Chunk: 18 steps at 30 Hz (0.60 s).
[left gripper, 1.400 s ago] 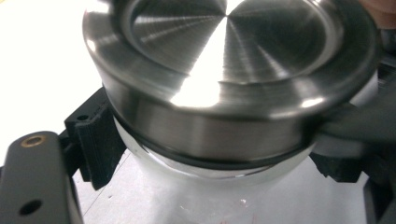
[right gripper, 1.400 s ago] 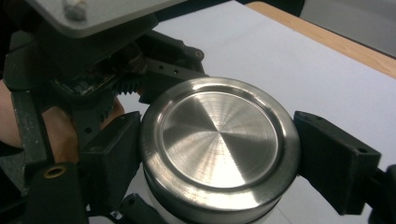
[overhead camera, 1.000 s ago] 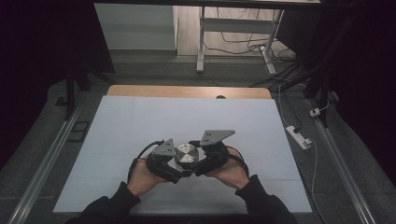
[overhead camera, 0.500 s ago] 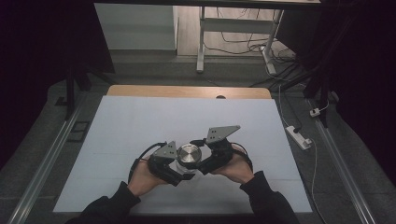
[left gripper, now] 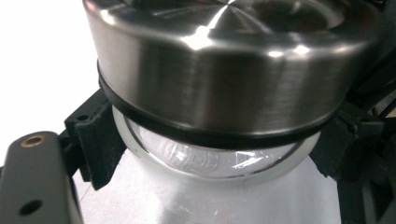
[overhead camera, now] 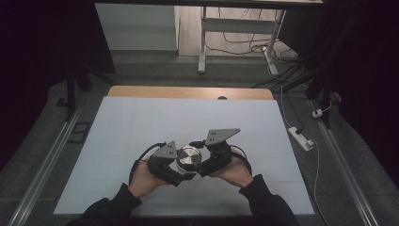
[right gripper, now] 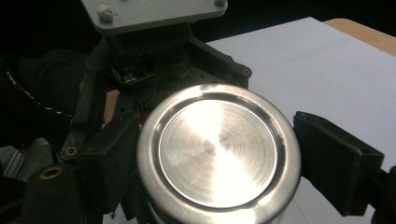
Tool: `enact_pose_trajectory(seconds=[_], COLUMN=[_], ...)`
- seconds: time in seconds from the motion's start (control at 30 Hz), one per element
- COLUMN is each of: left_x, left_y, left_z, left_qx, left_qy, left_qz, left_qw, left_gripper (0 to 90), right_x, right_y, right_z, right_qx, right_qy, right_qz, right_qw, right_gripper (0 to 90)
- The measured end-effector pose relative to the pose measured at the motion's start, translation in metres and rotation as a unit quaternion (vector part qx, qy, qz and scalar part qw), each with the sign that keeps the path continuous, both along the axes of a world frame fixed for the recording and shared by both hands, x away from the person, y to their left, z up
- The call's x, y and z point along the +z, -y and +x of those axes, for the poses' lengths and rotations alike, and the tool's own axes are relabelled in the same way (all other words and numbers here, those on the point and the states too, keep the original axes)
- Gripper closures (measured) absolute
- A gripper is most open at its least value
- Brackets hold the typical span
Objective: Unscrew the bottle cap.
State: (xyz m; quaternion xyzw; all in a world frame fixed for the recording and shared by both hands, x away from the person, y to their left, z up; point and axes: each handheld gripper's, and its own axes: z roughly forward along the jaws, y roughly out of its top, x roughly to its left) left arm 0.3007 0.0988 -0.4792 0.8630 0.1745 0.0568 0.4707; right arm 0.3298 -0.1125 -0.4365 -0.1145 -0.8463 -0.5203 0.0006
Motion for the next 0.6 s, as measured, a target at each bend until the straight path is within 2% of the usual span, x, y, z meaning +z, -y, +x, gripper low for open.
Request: enact_pose_trajectory(seconds=[0.43, 0.6], left_x=[-0.0001, -0.0005], left_y=[0.0005, 0.0005], left_z=[-0.0004, 0.0001], left_qx=[0.001, 0.002], left_qy=[0.000, -0.001], left_qz=[0.000, 0.002], left_qw=[1.0000, 1.0000], left_gripper=[15.9, 15.9], right_x=[-0.0007, 0.0009], right_y=[-0.0001, 0.0002], right_z=[-0.0028, -0.0038], right_qx=[-0.012, -0.015], right_qy=[0.009, 0.015], right_qz=[0.018, 0.016], right_qw=[0.9997, 0.9997], right_gripper=[20.0, 20.1])
